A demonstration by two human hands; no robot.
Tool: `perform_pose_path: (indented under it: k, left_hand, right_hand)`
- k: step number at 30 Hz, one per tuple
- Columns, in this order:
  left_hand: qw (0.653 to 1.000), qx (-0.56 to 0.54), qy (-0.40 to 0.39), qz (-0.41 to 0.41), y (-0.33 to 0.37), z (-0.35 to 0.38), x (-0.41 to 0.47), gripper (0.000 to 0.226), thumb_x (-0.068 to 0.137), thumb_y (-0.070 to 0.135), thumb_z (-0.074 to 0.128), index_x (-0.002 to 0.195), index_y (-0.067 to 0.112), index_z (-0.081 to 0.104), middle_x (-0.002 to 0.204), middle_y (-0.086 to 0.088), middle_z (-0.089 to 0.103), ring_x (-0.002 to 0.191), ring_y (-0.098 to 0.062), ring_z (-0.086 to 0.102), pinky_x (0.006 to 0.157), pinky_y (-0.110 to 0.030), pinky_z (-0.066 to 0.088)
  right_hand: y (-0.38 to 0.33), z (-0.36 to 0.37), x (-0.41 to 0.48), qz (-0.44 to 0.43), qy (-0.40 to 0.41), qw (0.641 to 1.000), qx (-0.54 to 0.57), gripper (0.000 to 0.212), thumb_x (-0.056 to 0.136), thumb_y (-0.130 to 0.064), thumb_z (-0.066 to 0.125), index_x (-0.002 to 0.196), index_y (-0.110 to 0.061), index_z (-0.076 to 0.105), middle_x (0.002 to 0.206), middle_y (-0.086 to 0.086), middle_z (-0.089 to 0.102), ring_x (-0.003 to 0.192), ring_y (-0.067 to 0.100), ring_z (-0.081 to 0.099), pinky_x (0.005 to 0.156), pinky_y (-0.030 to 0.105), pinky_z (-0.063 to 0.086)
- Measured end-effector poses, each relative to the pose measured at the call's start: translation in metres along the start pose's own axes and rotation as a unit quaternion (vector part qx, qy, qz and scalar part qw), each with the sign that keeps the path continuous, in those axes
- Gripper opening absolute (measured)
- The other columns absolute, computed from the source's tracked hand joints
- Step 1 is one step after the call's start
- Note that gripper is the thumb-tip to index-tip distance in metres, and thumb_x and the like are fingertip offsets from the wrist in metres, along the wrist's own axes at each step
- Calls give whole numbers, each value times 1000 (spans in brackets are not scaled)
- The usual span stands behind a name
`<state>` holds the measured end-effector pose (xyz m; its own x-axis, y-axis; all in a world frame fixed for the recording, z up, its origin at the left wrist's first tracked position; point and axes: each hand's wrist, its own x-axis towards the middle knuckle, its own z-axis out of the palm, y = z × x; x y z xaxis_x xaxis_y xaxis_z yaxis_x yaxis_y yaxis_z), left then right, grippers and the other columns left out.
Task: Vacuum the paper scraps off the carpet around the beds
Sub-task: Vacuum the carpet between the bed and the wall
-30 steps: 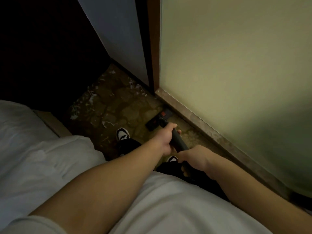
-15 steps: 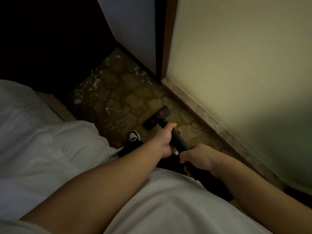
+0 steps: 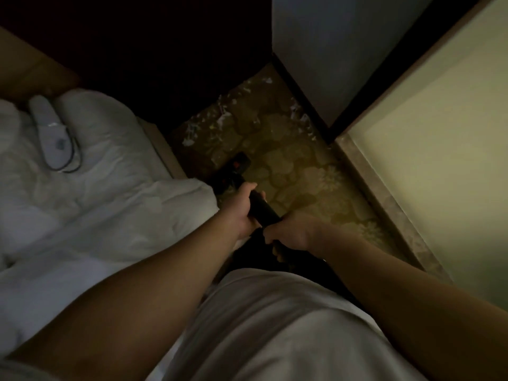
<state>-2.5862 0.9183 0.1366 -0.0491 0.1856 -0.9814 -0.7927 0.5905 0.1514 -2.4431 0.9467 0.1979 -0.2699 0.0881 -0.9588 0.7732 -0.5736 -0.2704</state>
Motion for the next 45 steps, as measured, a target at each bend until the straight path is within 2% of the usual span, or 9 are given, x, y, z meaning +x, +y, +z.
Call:
perform_pose_path:
  k: [7,14,17,21,27,33,38,41,45]
  left_hand:
    - [999,-21,34,34,56,-39,13,18,96,25,65,106,12,58,94,-5,63,82,-15,63,70,-35,53]
    - [996,-52,48,47,55,-61,19,18,96,24,64,106,12,57,91,-5,63,80,-16,62,66,-34,51]
    - [995,-60,56,49,45,-66,21,21,94,23,66,110,13,57,92,-4,64,81,-15,63,69,-34,52]
    - [995,-61,60,47,23,-63,19,19,95,24,65,111,15,58,88,-3,63,78,-14,62,70,-34,52]
    - [995,-71,55,35,-31,-37,9,23,96,26,65,112,11,58,85,-5,63,75,-17,63,55,-31,56]
    - [995,-88,46,24,-115,15,1,37,91,27,69,122,9,58,88,-8,64,81,-21,66,78,-43,59]
    - [995,-87,41,6,-197,63,-7,35,94,26,67,124,11,57,98,-9,62,82,-20,65,71,-42,60]
    - [998,-65,18,-14,-235,84,-16,21,96,26,63,112,14,56,93,-7,61,84,-21,62,96,-49,52]
    - [999,-27,-3,-21,-260,104,-26,26,94,30,65,113,15,57,89,-5,63,86,-21,64,90,-49,53]
  right_hand:
    - [-57,33,39,1,-10,999,-49,26,85,-22,69,93,1,78,88,18,80,84,34,76,91,46,61]
    - [-62,47,51,10,-20,996,-81,38,70,-27,73,97,-1,75,85,16,80,89,37,79,92,52,62]
    - [-55,48,56,5,-28,995,-93,46,64,-31,73,100,-3,75,86,15,80,85,34,80,91,54,63]
    - [-38,44,50,22,-29,995,-90,31,79,-20,72,102,0,75,88,17,80,78,31,78,89,48,64]
    - [10,18,19,10,-18,994,-111,31,87,-16,69,114,0,66,84,13,77,56,19,71,50,25,56]
    - [90,-30,-19,16,-3,991,-132,16,89,-17,70,96,-3,75,75,6,72,52,13,66,48,19,51]
    - [170,-69,-48,23,12,990,-138,23,82,-25,76,94,-5,77,96,16,80,88,31,78,85,43,65]
    - [208,-87,-68,29,15,993,-112,16,88,-18,72,88,-2,75,86,17,80,77,29,74,86,44,63]
    - [233,-99,-90,43,7,996,-78,21,89,-17,71,98,2,72,94,22,78,74,31,70,84,47,63]
